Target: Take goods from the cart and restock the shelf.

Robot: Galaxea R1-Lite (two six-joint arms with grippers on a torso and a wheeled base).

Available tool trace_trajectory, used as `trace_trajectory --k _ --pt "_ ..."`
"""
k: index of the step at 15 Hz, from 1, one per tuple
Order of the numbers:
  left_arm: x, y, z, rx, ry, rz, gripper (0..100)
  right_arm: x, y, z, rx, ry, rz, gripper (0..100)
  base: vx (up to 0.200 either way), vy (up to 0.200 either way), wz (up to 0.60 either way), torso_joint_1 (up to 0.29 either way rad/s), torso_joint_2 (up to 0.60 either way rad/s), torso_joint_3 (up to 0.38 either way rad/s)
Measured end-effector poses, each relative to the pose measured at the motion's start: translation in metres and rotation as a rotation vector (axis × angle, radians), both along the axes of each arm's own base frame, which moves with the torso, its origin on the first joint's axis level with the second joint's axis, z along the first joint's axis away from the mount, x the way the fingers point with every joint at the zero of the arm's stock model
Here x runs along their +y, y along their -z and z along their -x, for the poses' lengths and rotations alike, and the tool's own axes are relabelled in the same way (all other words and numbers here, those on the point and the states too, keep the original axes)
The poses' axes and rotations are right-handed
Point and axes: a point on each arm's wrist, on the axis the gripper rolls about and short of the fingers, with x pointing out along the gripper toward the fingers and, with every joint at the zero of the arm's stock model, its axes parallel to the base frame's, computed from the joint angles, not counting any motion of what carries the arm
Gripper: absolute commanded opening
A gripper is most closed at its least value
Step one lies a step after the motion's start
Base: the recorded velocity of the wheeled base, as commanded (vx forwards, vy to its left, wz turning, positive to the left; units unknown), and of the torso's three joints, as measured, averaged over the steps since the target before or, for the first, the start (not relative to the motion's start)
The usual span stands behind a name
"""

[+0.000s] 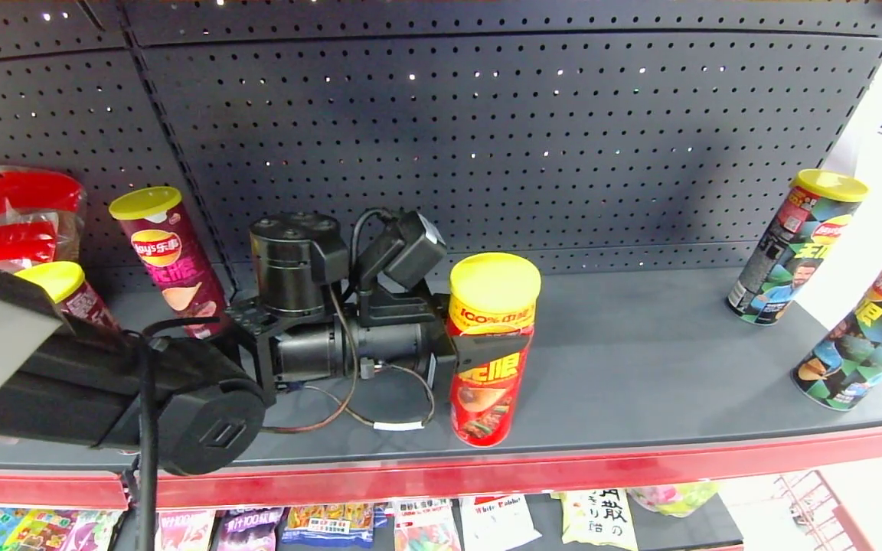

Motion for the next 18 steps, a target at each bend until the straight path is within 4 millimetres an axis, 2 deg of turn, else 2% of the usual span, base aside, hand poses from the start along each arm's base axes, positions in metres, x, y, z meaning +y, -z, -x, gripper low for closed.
trace_trajectory --k 18 --pt "0.0054 -0.0007 0.0098 0.01 0.005 -0.006 0 0.0 -0.0003 0.0001 0.0 -0.001 0.0 0 0.0 0.0 0.0 0.0 0.0 0.0"
